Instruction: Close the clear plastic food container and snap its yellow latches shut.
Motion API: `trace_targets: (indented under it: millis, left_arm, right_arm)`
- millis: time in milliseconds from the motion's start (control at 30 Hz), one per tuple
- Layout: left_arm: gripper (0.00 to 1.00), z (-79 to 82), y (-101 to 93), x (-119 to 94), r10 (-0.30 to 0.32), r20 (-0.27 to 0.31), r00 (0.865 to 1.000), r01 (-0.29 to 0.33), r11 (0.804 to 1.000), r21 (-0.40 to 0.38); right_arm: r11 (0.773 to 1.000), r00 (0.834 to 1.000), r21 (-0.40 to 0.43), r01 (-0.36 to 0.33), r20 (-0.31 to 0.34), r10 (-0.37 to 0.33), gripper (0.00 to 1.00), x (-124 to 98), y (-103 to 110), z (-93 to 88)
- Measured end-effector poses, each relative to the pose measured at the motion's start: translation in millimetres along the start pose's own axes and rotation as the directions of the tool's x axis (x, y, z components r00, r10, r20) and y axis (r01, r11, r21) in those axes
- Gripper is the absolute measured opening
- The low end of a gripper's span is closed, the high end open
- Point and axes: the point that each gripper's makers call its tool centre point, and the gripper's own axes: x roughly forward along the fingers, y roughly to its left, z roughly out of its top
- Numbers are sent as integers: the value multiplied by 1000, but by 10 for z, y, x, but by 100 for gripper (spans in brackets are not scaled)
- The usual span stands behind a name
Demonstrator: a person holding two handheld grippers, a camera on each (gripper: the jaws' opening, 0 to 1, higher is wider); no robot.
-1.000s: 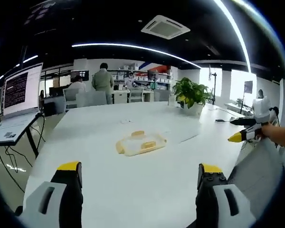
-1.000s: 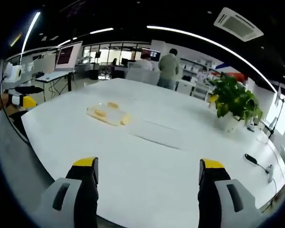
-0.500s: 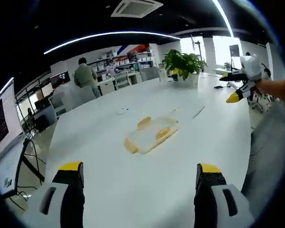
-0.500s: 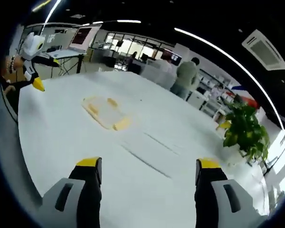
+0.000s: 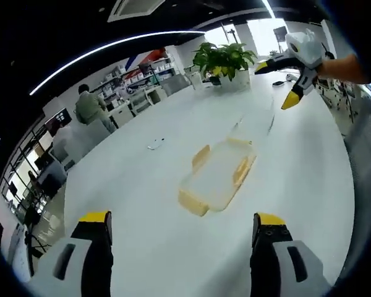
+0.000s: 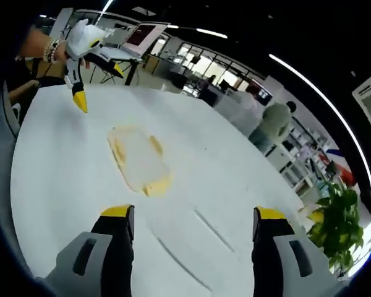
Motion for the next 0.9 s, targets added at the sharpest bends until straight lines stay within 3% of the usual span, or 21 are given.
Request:
trace_targets:
  millis: [367, 467, 567, 667, 900]
  left_arm:
    - [89, 61, 168, 439, -68, -64, 996, 75, 989, 124]
    - [88, 53, 228, 557, -65, -91, 994, 84, 974, 213]
    - [88, 25, 210, 634, -81, -114, 990, 106, 967, 232]
    - [87, -16, 178, 704, -96, -144, 985, 136, 942, 306]
    - [87, -70, 124, 828, -123, -179, 976, 177, 929, 324]
  right_arm:
    - [991, 996, -95, -89, -13, 88, 75, 424, -41, 130]
    - [985, 993, -120, -120, -32, 117, 75, 561, -10, 111]
    - [979, 989, -145, -143, -41, 139, 75, 653, 38, 103]
    - [966, 982, -182, -181, -84, 168, 76, 749, 88, 33]
    - [941, 963, -212, -262, -126, 240, 76, 939, 166, -2]
